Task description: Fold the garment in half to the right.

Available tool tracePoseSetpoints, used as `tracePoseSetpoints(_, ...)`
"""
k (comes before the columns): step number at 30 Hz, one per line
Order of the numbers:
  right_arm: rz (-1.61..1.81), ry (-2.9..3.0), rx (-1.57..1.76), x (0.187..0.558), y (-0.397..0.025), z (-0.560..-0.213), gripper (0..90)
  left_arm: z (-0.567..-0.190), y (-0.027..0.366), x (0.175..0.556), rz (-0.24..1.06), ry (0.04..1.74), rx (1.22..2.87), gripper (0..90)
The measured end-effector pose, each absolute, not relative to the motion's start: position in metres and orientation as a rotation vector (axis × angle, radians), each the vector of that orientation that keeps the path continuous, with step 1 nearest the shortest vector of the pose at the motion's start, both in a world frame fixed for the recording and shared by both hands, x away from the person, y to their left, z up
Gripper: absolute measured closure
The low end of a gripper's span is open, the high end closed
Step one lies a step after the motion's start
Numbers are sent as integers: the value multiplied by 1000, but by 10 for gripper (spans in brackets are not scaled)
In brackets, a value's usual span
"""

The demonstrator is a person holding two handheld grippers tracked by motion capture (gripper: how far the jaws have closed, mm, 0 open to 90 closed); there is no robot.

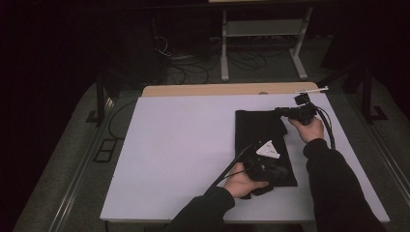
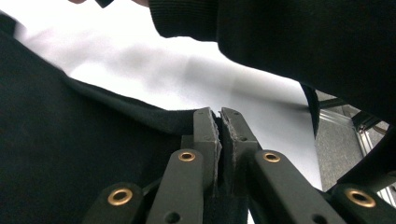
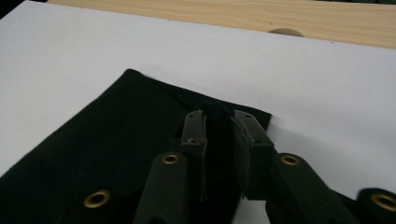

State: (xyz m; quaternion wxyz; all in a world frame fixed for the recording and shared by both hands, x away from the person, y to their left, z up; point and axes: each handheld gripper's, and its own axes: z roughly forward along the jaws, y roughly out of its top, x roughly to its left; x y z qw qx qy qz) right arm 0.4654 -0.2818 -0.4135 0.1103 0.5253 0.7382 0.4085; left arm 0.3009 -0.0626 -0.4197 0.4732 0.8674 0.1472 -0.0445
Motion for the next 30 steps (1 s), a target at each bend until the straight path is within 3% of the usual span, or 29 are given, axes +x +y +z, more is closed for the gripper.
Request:
tracePoseSetpoints(11, 1266, 2119, 1564, 446, -314, -406, 378, -420, -83, 301, -123, 363, 2126, 846)
tracePoseSetpoints(24, 1354, 2132, 1501, 424, -331, -398, 131, -422, -109, 299, -131, 340, 2151, 846)
tracePoseSetpoints(30, 1360, 2096, 1510, 414, -341, -403, 85, -428, -113, 303, -145, 371, 2191, 843)
